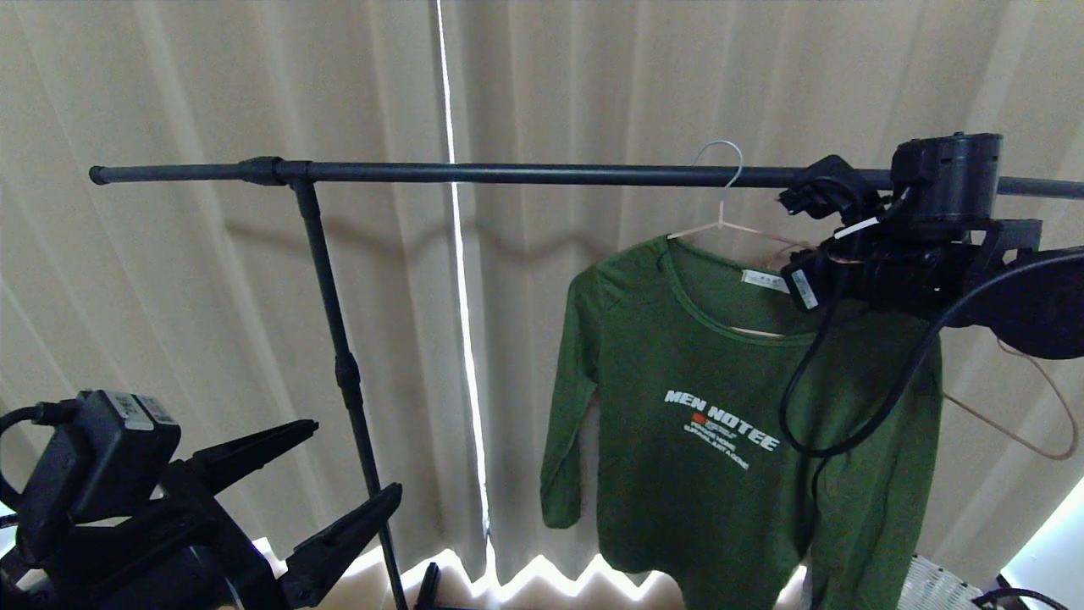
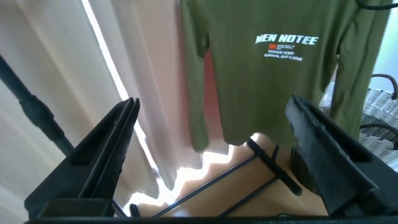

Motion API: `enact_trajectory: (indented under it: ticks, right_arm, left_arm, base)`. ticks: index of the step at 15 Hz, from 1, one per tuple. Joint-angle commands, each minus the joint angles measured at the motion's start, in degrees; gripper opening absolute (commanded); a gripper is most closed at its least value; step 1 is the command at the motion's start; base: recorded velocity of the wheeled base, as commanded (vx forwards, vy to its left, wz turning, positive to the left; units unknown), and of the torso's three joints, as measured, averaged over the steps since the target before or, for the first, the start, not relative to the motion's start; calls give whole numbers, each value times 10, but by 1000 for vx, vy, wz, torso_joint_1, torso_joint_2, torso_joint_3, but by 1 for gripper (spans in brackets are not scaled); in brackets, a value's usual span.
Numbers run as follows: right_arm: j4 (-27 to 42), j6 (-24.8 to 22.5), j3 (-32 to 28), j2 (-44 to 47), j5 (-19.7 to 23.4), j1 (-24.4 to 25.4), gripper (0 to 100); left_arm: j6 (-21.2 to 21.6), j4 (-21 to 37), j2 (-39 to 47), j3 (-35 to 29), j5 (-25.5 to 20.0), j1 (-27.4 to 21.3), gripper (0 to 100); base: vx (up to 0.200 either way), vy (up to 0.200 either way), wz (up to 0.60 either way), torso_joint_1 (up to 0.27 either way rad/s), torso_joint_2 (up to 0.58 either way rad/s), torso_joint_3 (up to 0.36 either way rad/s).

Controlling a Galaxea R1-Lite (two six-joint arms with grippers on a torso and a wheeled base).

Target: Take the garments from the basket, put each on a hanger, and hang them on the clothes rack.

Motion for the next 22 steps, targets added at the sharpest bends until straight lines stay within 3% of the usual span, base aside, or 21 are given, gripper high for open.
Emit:
enact_trajectory:
  ticks: [1,11,16,17,22]
  right_arm:
    - [0,1,-11,35,-3,-10,0]
    - [4,10,-7,35,-3,13,0]
    - [4,10,27,5,-2,28,0]
    - [4,10,33,1,-1,28,100]
    - [-10,49,41,-4,37,42,100]
  left_arm:
    - [0,0,2,1,0,0,100]
    - [0,0,4,-1,1,3,100]
    - [0,0,3,-2,1,13,100]
    - [1,0,3,-3,1,13,100]
    - [0,0,2,-5,1,15,100]
  base:
    - [0,0,0,0,0,0]
    - [0,0,0,0,0,0]
    - [0,0,0,0,0,0]
    - [0,0,0,0,0,0]
    - [0,0,0,0,0,0]
